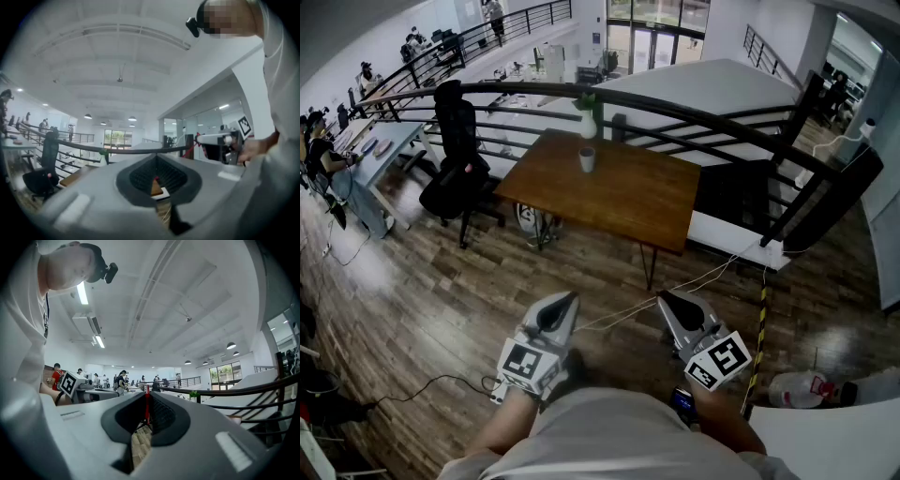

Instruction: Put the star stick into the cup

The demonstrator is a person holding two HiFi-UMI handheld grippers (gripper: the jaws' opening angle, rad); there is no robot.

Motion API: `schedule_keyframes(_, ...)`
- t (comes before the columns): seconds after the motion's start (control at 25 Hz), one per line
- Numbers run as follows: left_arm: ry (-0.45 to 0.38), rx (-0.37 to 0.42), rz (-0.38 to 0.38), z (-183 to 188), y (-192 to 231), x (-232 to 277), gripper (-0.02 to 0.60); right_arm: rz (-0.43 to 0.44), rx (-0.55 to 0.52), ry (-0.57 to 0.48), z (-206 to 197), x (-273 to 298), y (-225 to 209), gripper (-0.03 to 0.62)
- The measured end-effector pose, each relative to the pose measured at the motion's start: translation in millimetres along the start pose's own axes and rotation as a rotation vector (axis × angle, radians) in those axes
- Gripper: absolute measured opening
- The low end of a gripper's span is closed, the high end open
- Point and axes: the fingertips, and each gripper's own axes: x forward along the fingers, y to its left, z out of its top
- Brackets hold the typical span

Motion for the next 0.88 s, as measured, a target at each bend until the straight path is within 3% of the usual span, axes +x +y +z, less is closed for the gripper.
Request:
schedule_keyframes(0.56, -0.004, -0.025, -0.018, -5.3, 36.7, 25.7, 0.003, -0.039, 0.023, -0.016, -9.6, 28.5, -18.8, 0.023)
schedule_keyframes(0.88, 0.002, -0.045, -0.051, -12.5, 107.8, 53.8, 0.003, -0.078, 0.035, -0.01, -21.8, 97.6, -39.5, 0.023)
